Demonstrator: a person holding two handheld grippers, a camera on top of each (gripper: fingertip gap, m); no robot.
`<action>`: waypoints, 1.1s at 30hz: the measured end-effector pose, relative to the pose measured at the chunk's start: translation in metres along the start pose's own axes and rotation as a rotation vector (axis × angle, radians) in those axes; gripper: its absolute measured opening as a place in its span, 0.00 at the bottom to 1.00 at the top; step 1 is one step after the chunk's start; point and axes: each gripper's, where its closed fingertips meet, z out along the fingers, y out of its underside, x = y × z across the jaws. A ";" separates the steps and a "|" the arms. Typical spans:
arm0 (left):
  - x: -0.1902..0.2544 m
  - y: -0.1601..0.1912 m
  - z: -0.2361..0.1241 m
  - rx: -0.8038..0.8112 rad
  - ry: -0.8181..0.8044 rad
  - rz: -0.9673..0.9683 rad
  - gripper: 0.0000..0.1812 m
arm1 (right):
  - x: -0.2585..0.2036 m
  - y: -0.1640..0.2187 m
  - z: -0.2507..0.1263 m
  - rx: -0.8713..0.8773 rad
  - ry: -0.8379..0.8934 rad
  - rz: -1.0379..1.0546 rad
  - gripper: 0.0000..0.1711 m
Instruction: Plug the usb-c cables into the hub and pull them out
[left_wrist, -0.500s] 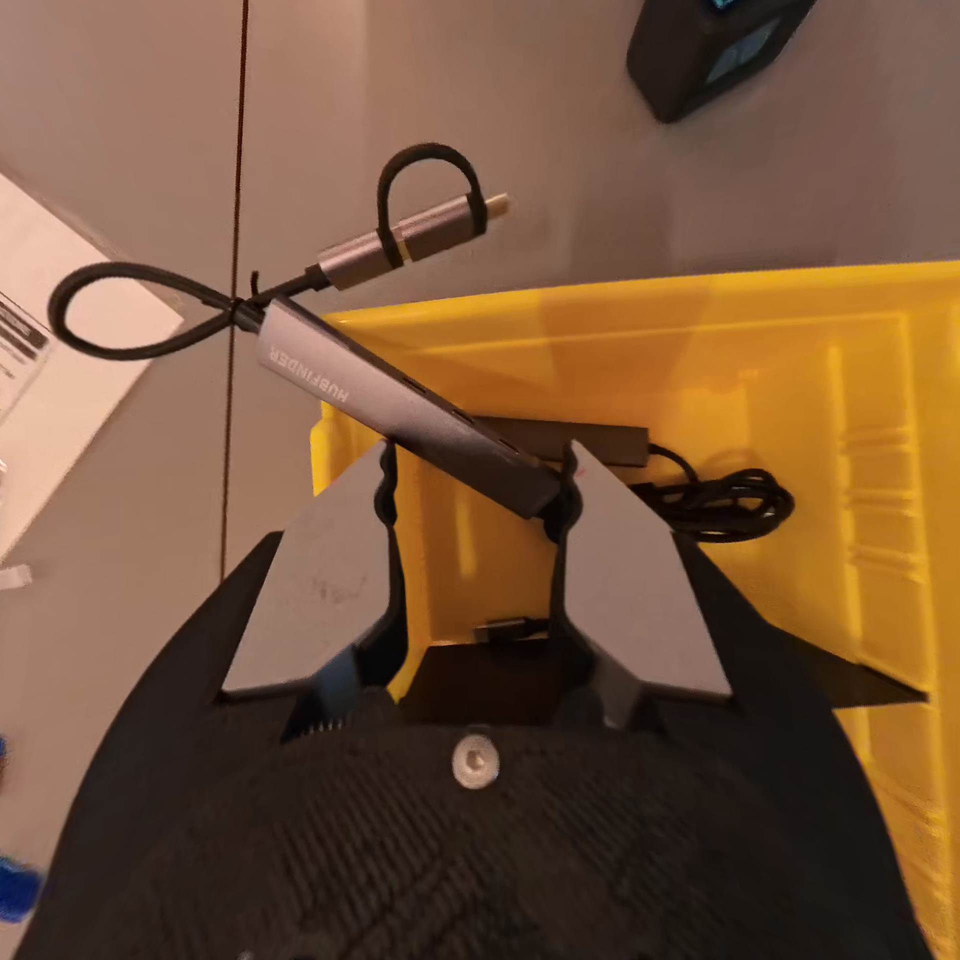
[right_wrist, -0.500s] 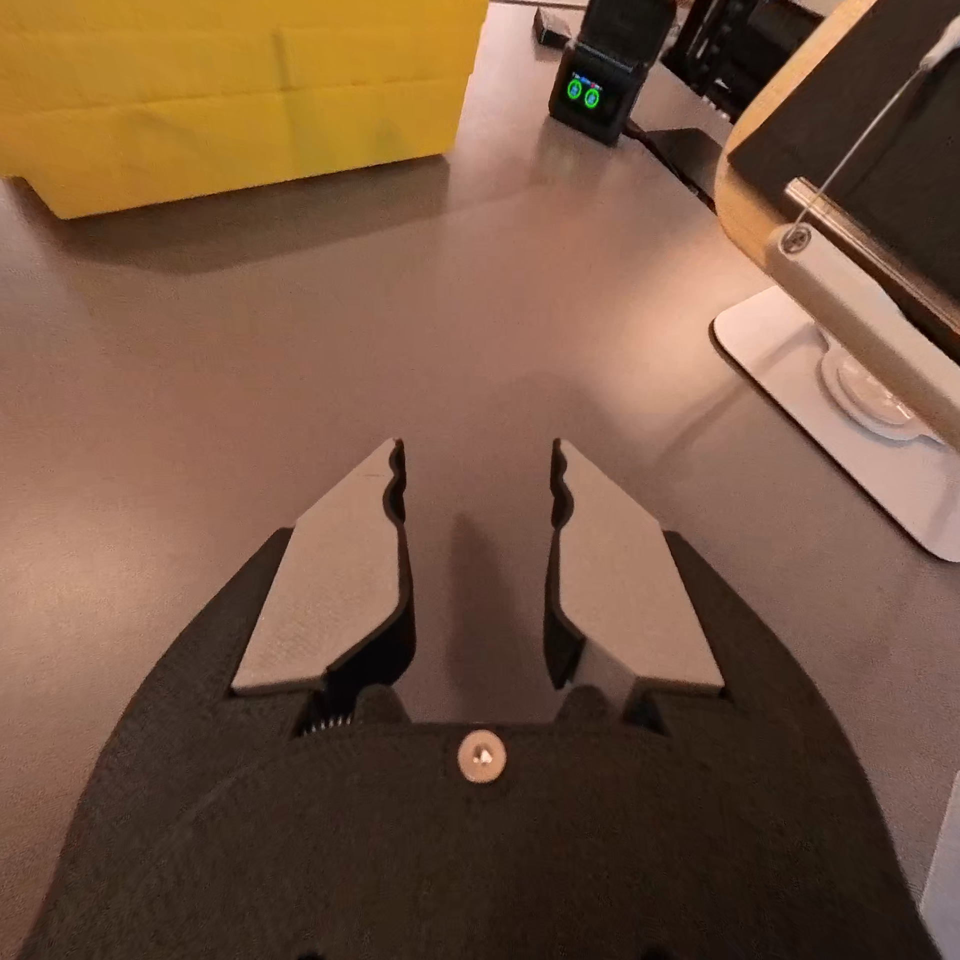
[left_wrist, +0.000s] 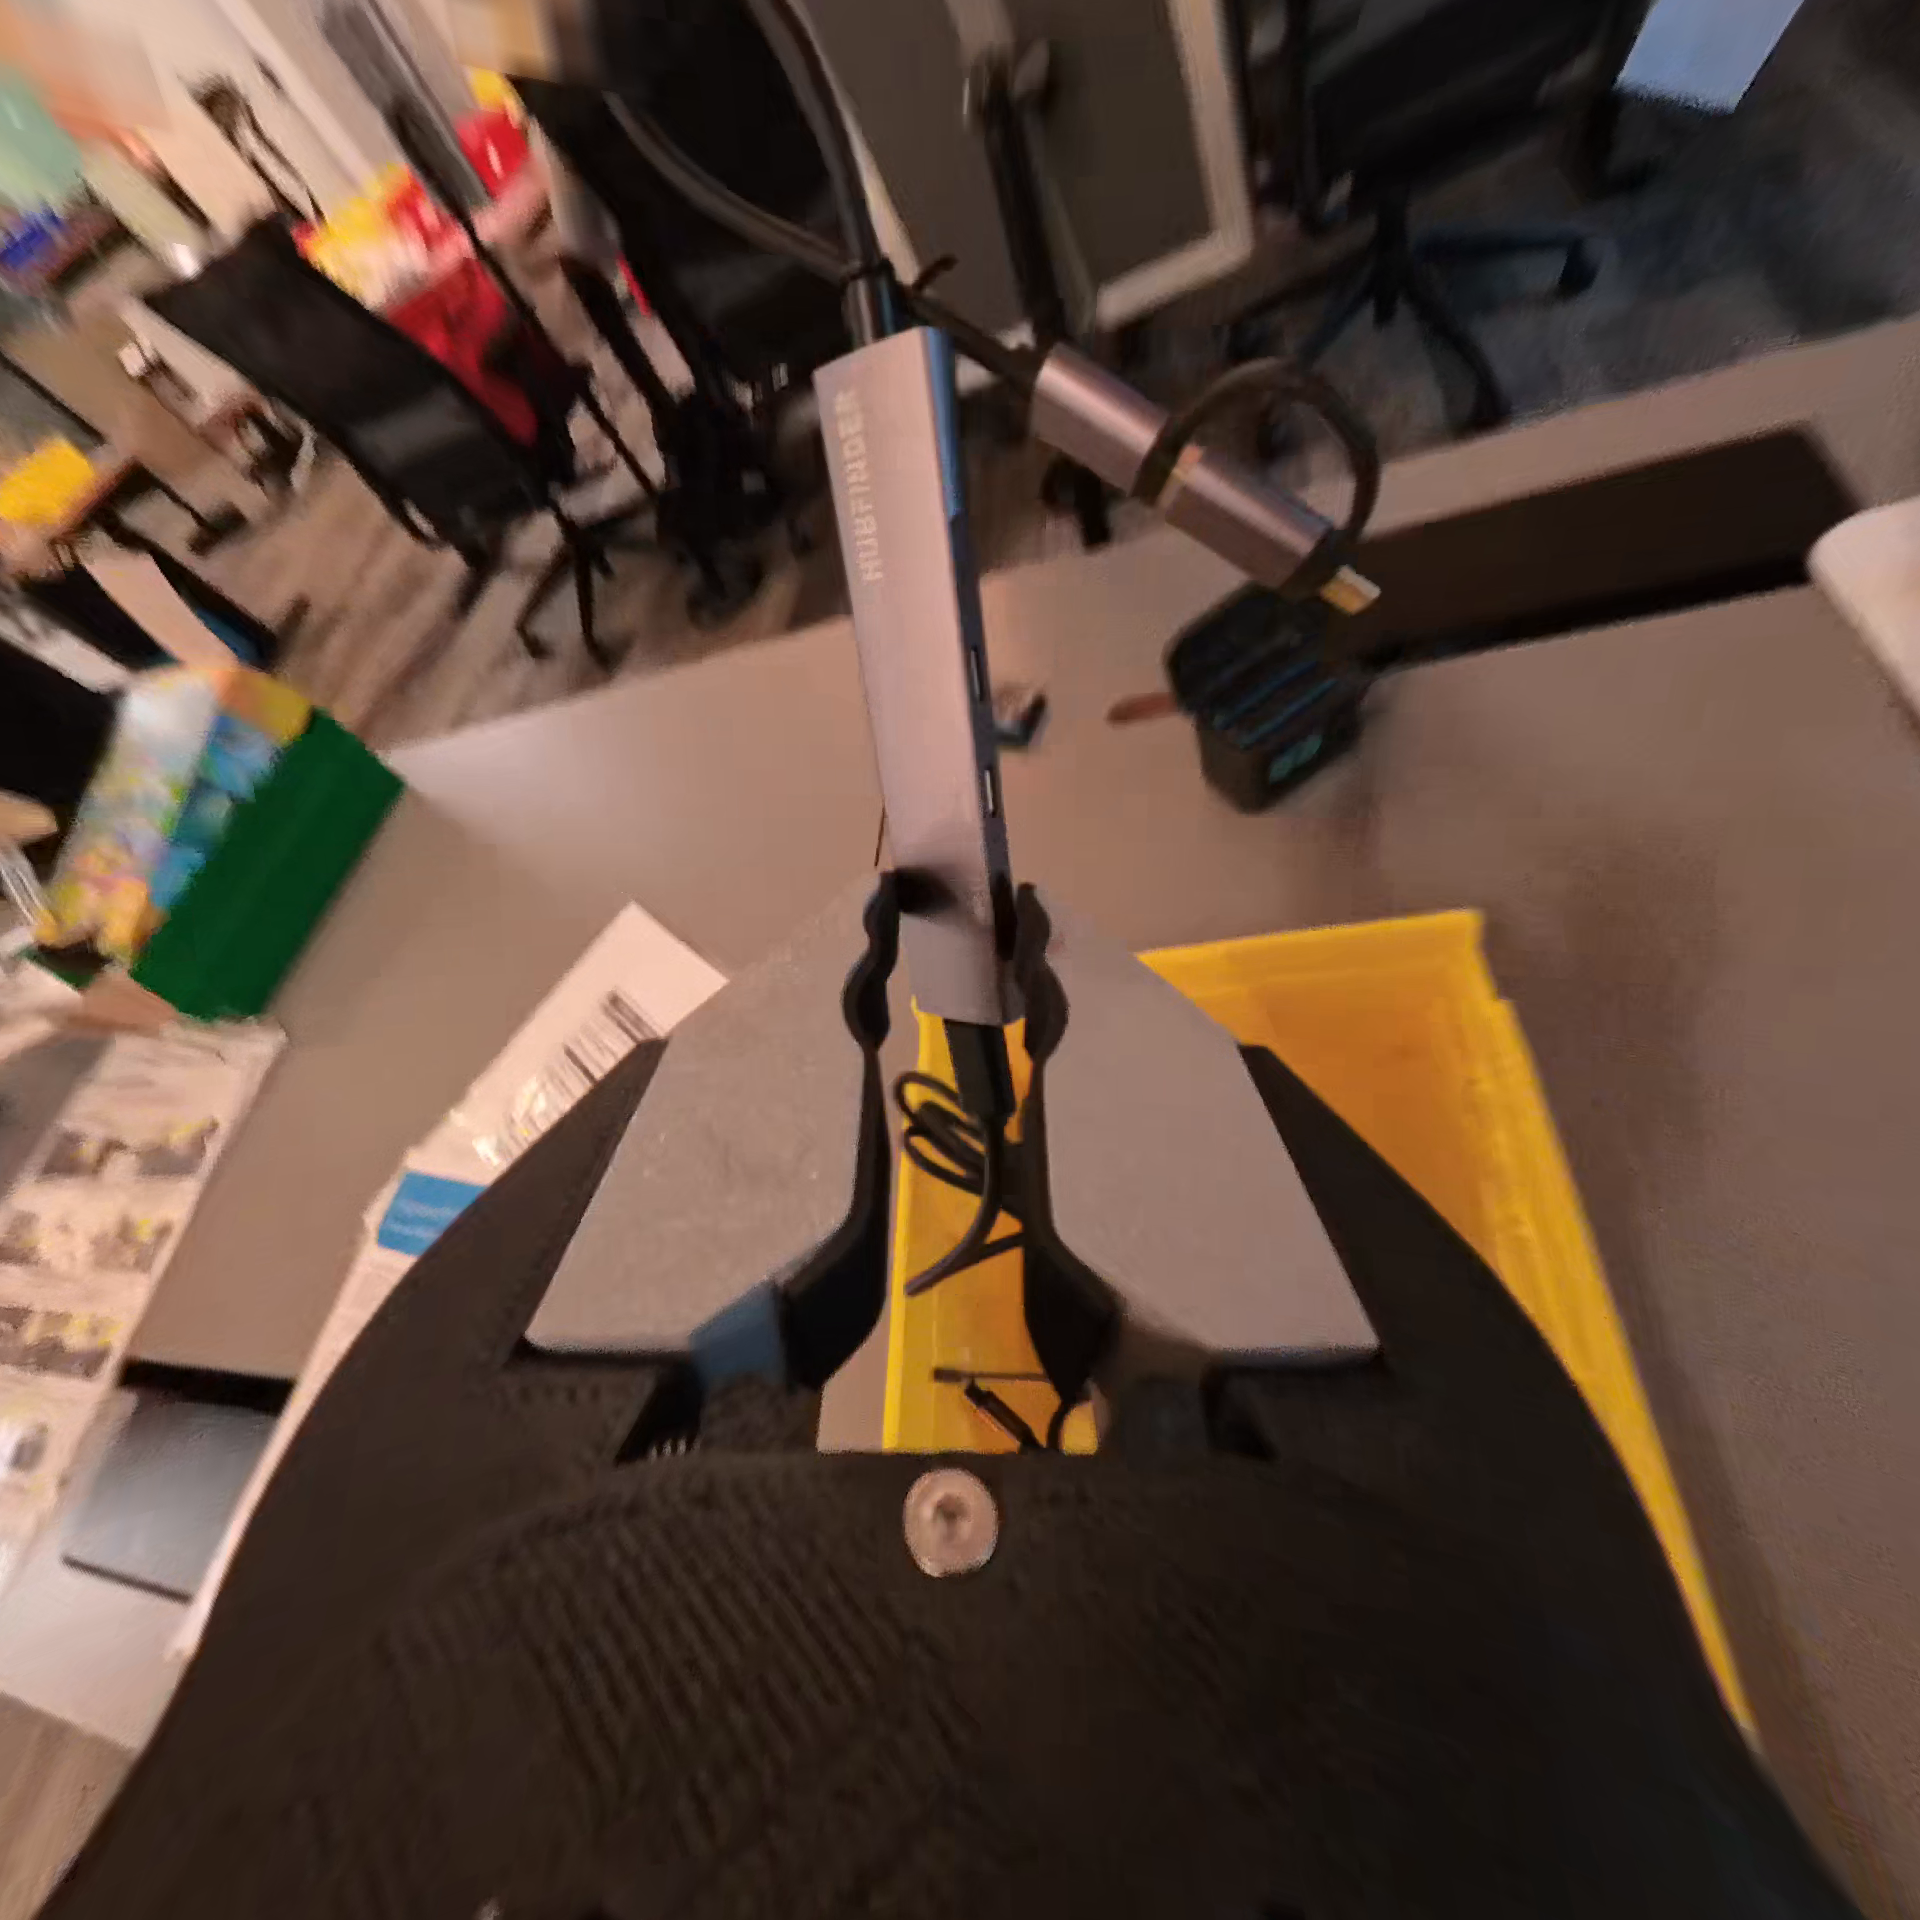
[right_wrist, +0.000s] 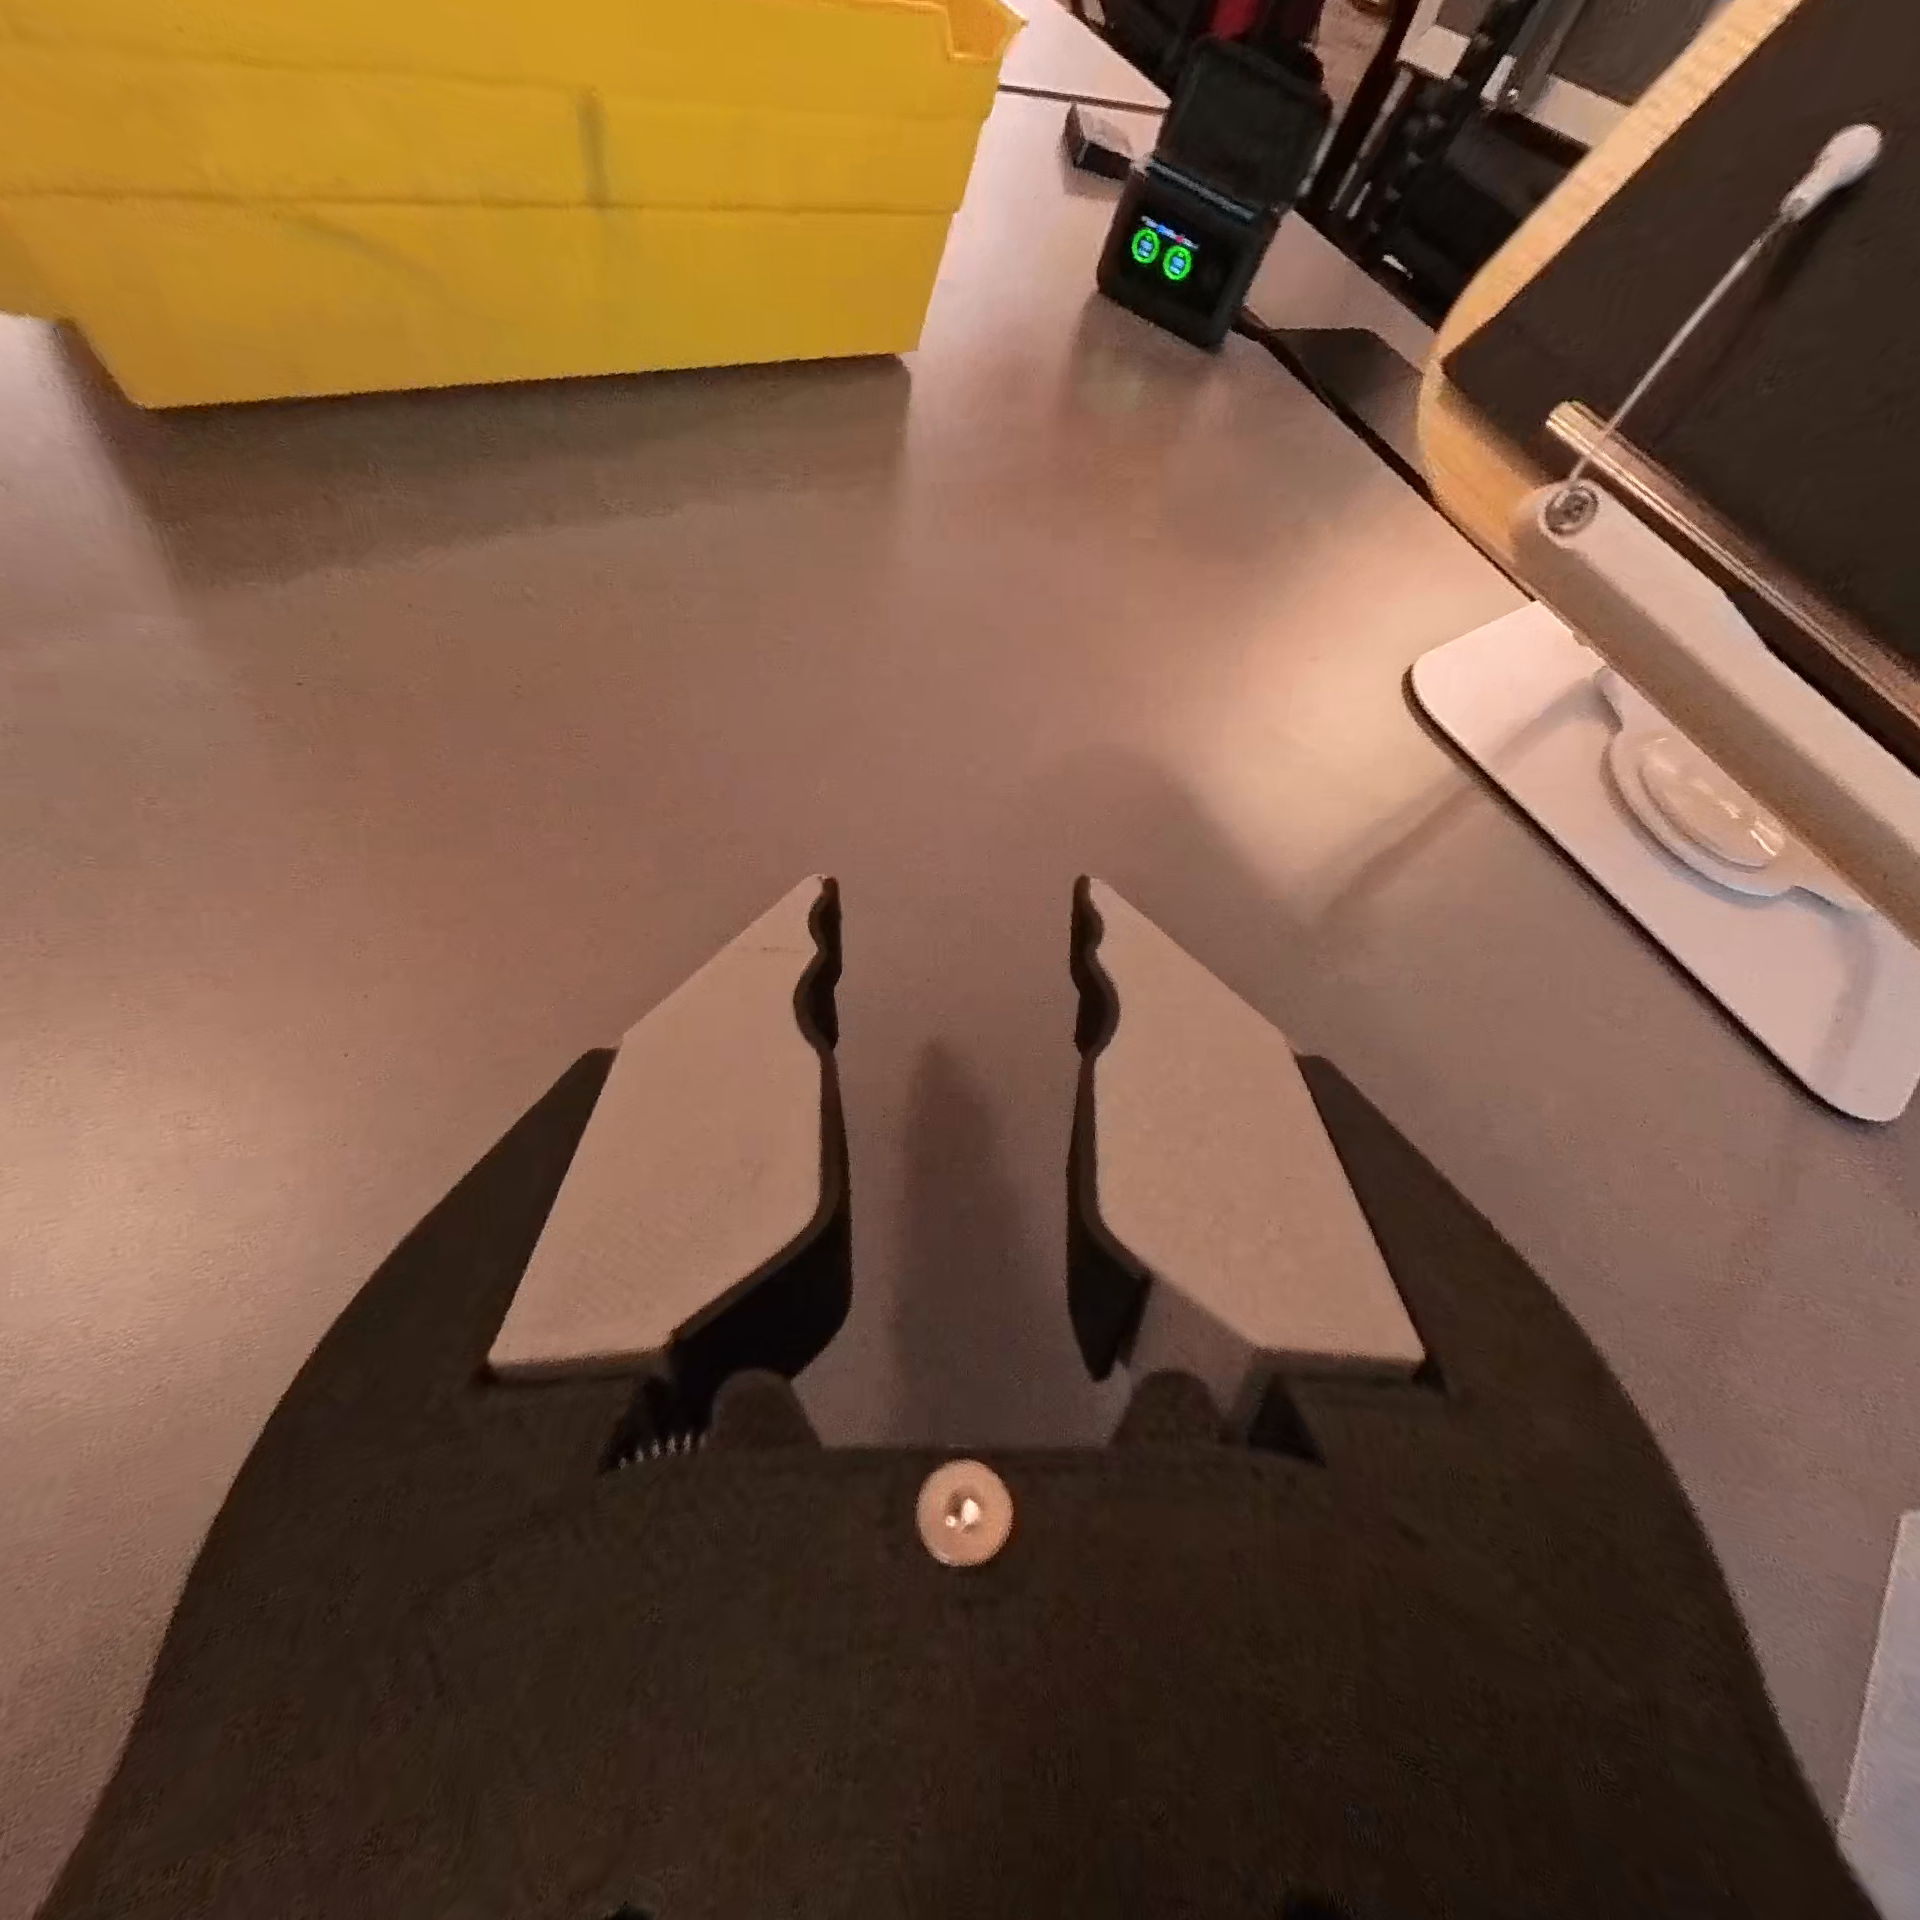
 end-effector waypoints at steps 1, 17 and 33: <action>0.005 -0.018 -0.016 0.045 0.008 0.015 0.11 | 0.004 0.001 0.000 0.000 0.010 0.011 0.25; 0.268 0.010 -0.129 0.199 0.625 0.320 0.11 | 0.063 0.020 -0.007 0.016 0.137 0.230 0.23; 0.342 0.082 -0.113 0.172 0.812 0.321 0.22 | 0.089 0.041 -0.006 -0.031 0.205 0.296 0.20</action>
